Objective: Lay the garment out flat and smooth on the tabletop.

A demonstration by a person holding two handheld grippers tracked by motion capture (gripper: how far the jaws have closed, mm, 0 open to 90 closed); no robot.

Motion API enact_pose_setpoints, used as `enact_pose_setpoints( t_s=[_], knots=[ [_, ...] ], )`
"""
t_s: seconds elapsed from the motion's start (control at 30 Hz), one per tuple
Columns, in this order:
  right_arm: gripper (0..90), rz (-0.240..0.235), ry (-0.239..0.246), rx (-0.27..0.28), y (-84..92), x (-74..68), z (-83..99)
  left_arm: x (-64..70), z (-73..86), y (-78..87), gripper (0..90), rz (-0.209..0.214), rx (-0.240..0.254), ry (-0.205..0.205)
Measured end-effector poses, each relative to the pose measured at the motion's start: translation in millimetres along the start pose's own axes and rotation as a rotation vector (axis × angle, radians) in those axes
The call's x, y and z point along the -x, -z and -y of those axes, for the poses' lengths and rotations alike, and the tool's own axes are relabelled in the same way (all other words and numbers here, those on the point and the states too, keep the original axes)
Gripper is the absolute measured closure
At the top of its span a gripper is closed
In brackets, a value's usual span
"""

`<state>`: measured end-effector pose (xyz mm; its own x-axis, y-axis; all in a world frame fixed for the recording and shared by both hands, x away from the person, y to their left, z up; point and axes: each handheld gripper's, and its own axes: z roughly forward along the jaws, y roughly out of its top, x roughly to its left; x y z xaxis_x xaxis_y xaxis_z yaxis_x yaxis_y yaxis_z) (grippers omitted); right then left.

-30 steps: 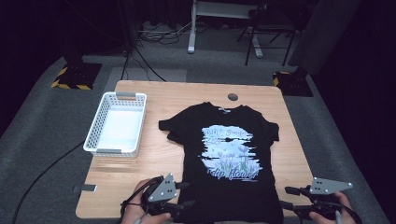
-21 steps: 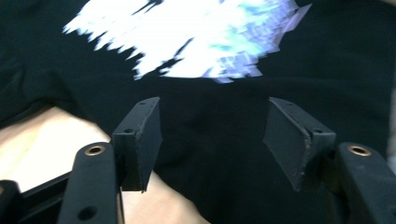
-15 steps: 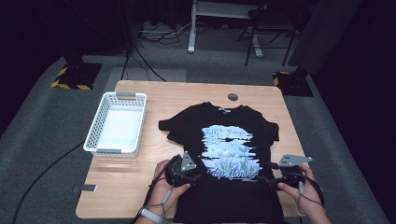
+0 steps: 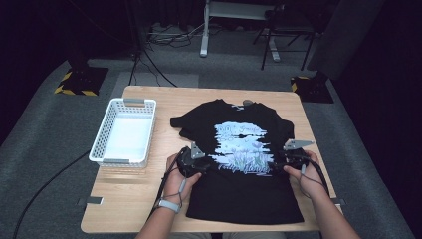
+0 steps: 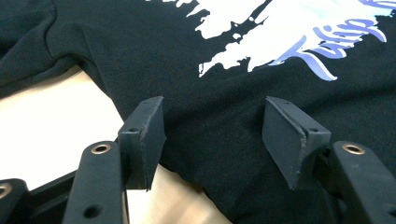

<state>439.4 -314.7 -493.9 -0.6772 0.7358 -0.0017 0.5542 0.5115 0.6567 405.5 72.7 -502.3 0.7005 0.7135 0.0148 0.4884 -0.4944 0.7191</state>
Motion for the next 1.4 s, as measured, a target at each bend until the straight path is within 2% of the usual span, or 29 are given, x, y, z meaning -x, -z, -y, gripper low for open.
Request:
enact_pose_setpoints(
  t_s=[0.13, 0.23, 0.33, 0.37, 0.4, 0.43, 0.47, 0.5, 0.63, 0.67, 0.7, 0.83, 0.93, 1.0, 1.13, 1.27, 1.4],
  knots=[
    [22.4, 0.007, -0.008, 0.000, -14.2, 16.5, -15.8, -10.6, -4.3, -5.3, 38.4, 0.011, 0.005, 0.021],
    [21.9, -0.009, 0.003, -0.009, -13.1, 18.1, -21.5, -12.3, -5.4, -0.6, 35.7, 0.008, 0.003, 0.038],
    [21.1, -0.032, 0.007, 0.032, 2.4, 12.7, -22.0, -11.0, -4.4, 18.5, 35.1, 0.015, 0.054, 0.047],
    [20.4, -0.039, 0.005, 0.043, 8.7, 10.7, -21.2, -11.0, -4.4, 18.5, 34.4, 0.015, 0.054, 0.047],
    [20.2, -0.047, 0.002, 0.051, 15.3, 9.1, -19.8, -7.9, -3.6, 29.3, 34.1, 0.020, 0.067, 0.040],
    [19.9, -0.053, 0.000, 0.057, 22.2, 8.0, -17.9, -7.9, -3.6, 29.3, 33.8, 0.020, 0.067, 0.040],
    [19.9, -0.053, 0.000, 0.057, 22.2, 8.0, -17.9, -6.3, -3.0, 35.2, 33.8, 0.018, 0.067, 0.032],
    [19.1, -0.055, -0.002, 0.076, 35.9, 7.1, -12.8, -2.6, -0.3, 47.3, 32.6, 0.006, 0.073, 0.026],
    [18.8, -0.038, -0.009, 0.088, 59.7, 9.3, -1.3, 2.0, 8.0, 70.5, 30.9, -0.011, 0.090, 0.015],
    [18.8, -0.038, -0.009, 0.088, 59.7, 9.3, -1.3, 2.0, 8.0, 70.5, 30.7, -0.011, 0.090, 0.015],
    [18.4, -0.031, -0.001, 0.092, 69.1, 8.1, 2.8, 3.0, 12.2, 80.6, 30.5, -0.014, 0.095, 0.017],
    [18.1, -0.026, 0.008, 0.122, 85.4, 4.2, 7.1, 3.7, 18.7, 98.1, 29.9, -0.026, 0.108, 0.012],
    [18.2, -0.007, -0.005, 0.150, 89.3, 8.8, 7.3, 4.9, 20.6, 100.3, 29.5, -0.024, 0.107, 0.012],
    [18.2, 0.004, -0.041, 0.151, 85.4, 18.4, 5.7, 8.2, 22.0, 93.9, 29.4, -0.020, 0.090, 0.000],
    [18.7, 0.031, -0.067, 0.149, 78.0, 31.7, 2.2, 9.7, 24.1, 84.1, 29.2, 0.000, 0.089, 0.011],
    [18.8, 0.018, -0.042, 0.136, 71.5, 28.4, 2.5, 12.4, 23.8, 69.8, 29.2, 0.019, 0.067, 0.015],
    [18.4, 0.021, -0.014, 0.104, 60.4, 24.2, 3.4, 22.2, 22.7, 50.7, 29.2, 0.021, 0.015, -0.018]
  ],
)
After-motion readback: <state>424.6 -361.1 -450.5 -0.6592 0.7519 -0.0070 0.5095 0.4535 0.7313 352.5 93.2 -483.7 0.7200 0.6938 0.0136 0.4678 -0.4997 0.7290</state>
